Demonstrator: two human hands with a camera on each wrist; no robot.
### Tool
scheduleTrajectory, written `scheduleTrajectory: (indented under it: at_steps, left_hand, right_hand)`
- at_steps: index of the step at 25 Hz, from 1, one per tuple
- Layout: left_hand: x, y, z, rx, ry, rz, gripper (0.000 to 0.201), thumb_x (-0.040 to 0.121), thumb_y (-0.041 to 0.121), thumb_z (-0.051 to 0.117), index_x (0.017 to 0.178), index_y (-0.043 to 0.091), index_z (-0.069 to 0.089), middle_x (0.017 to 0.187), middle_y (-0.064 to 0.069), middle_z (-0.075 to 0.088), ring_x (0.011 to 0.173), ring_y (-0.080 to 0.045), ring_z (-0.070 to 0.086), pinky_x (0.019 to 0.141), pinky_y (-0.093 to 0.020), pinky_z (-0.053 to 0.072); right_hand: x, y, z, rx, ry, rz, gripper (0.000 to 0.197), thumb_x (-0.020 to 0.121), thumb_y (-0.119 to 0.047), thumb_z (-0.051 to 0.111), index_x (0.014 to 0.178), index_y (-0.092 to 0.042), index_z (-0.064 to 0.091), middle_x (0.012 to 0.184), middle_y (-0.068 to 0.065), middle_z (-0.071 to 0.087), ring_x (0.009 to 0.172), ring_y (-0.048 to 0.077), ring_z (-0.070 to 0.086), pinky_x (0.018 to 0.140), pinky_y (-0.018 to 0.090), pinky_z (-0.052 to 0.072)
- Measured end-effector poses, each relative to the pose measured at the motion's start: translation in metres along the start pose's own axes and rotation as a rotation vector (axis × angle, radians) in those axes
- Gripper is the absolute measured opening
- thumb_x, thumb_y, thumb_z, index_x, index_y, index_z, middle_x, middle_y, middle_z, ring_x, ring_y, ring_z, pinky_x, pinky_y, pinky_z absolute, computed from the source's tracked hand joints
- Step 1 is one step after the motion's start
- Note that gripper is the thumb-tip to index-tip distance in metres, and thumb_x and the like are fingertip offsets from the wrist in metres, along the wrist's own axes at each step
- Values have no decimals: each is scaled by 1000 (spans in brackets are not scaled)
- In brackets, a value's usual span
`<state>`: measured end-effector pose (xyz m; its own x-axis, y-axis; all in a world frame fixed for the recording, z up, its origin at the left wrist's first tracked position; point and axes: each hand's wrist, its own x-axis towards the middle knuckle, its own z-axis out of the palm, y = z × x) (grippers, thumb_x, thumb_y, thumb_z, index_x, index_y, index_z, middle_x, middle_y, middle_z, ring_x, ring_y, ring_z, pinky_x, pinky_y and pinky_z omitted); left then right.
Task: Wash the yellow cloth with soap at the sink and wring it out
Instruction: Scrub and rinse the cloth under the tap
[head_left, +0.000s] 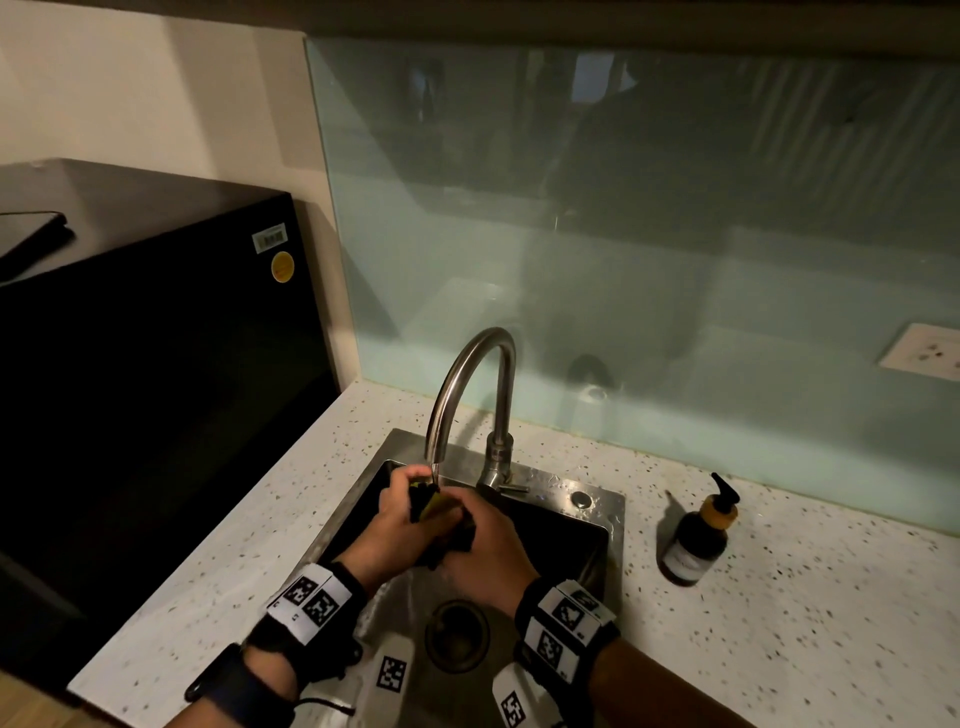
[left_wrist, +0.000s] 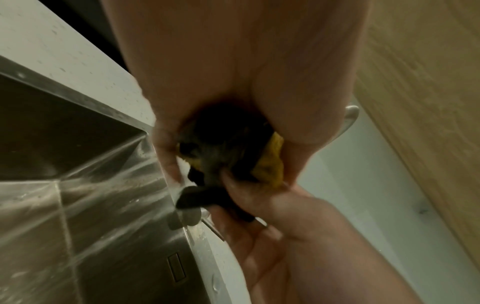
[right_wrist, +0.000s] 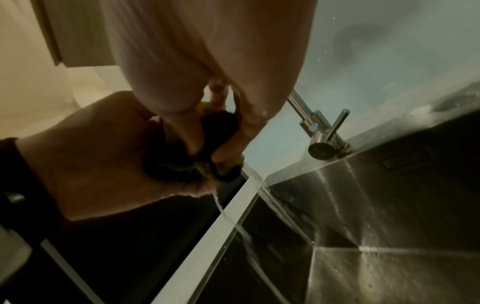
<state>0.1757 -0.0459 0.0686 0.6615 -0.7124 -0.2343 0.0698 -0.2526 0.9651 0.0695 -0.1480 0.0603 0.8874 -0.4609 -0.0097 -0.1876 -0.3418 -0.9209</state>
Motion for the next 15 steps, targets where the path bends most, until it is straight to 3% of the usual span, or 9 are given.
scheduleTrajectory:
  at_steps: [2,3,5,7,9,10,12,14,15]
  left_hand:
    - [-2,1,-1,91,8,1,54,85,25,78,128,32,46,125,-4,36,107,-31,58,69,-31,62]
    - [-1,-1,-3,92,26,13,54,83,30,80,128,31,50,126,-5,39,106,-28,59,71,-30,61]
    - [-1,-3,-2,8,34,20,50,82,40,78,125,28,57,120,-15,57,93,-31,66,72,-40,59]
    - [-2,-5,1,-85,24,6,39,86,37,74,121,26,59,112,-21,67,90,-41,70,76,-54,59]
    - [2,-8,-1,-139,90,10,29,89,20,71,116,23,63,111,-22,69,95,-45,69,73,-56,58]
    - [5,-10,-3,-170,154,17,29,89,5,67,113,20,66,111,-22,70,95,-44,69,70,-51,58]
    - [10,-16,-9,-246,228,9,47,83,-20,55,107,16,71,111,-23,71,97,-43,69,73,-46,57]
    - [12,-19,-11,-275,260,26,55,76,-28,52,99,17,73,110,-23,71,97,-43,69,72,-46,57]
    - [12,-20,-9,-272,281,51,52,75,-29,54,94,17,72,109,-23,71,93,-42,69,69,-44,57]
  right_hand:
    - [2,-2,0,-2,100,27,38,86,-6,66,118,-25,62,102,-14,64,93,2,63,70,6,49]
    - [3,-4,-1,-10,151,23,32,88,-6,64,115,-23,63,97,-18,62,90,-1,62,68,3,46]
    - [6,-7,-2,-22,236,-12,25,90,-8,63,111,-22,65,95,-19,60,91,-5,59,72,5,45]
    - [7,-8,-1,-60,238,-48,26,88,-7,64,107,-24,64,98,-17,58,92,-9,55,77,7,44]
    - [5,-5,0,-97,147,-85,34,82,-10,70,112,-27,63,105,-14,56,96,-9,53,84,8,43]
    - [5,-5,-1,-94,114,-104,40,78,-15,73,114,-29,62,111,-12,56,100,-6,54,89,12,45]
    - [7,-2,-5,7,93,-80,55,74,-30,77,124,-33,56,121,-11,55,106,0,56,96,23,50]
    - [12,-1,-6,114,78,5,62,75,-42,74,132,-39,49,124,-12,52,109,4,57,97,28,52]
    - [14,-2,-4,124,51,34,55,76,-44,73,127,-47,50,121,-14,55,108,4,58,97,30,52]
